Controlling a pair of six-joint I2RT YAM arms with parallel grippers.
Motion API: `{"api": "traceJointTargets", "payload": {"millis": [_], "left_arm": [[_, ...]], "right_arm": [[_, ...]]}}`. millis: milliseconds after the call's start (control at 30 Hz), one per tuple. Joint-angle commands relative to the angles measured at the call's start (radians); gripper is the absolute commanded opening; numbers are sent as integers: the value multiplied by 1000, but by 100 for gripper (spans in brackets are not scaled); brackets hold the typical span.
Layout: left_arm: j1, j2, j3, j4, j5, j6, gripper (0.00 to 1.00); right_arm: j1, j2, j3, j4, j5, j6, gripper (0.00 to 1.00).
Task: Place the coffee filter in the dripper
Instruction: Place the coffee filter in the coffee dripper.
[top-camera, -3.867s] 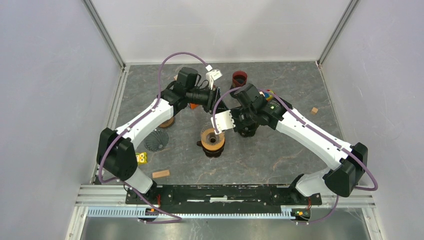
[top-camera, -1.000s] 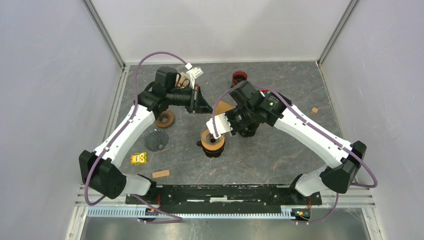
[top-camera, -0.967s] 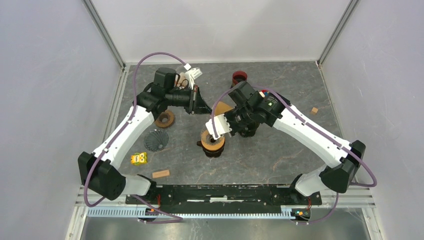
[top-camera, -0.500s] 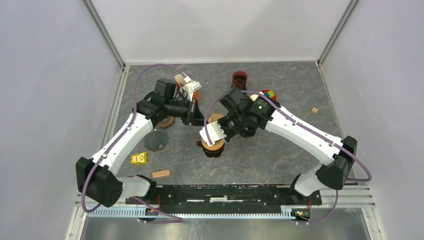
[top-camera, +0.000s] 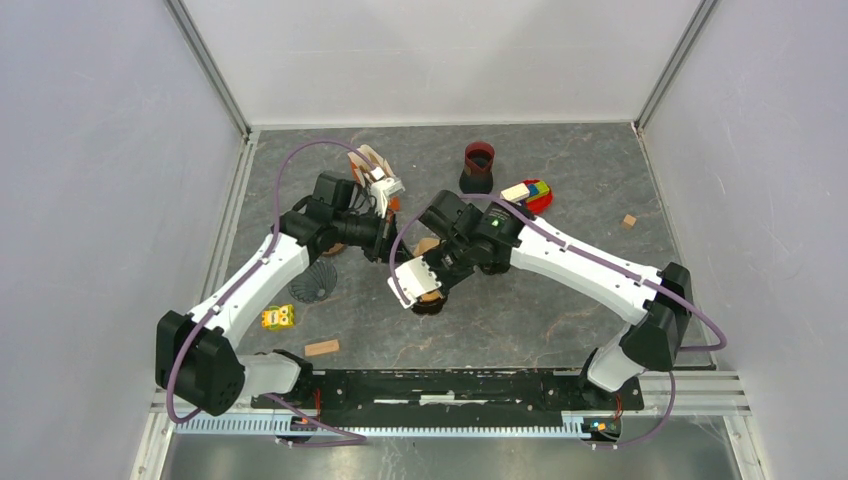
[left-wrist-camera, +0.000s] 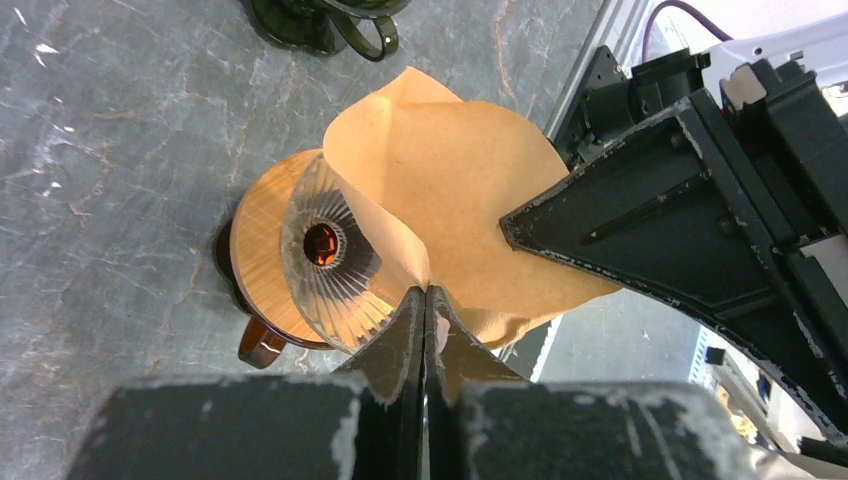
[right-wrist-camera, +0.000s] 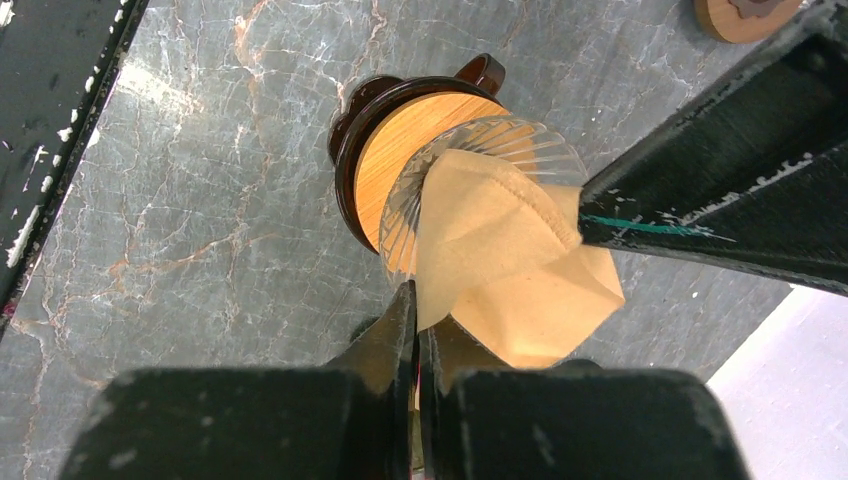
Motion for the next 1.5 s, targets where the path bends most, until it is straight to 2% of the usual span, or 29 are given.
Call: {"api": "traceJointTargets", "payload": {"millis": [0, 533, 933, 1300, 1467], "left_arm": [[11, -13, 6, 63, -21, 86, 2], [12, -16, 16, 39, -58, 161, 2], [11, -24, 5, 39, -51, 155, 2], [12, -34, -18, 45, -63, 136, 2], [11, -39, -16, 47, -90, 120, 13]], "right_arm": [[14, 1, 32, -24, 16, -1, 5], [34, 22, -16, 8, 20, 35, 28], [37, 26, -64, 47, 57, 51, 59], [37, 32, -158, 154, 81, 74, 61], [37, 29, -183, 176, 78, 74, 57]]}}
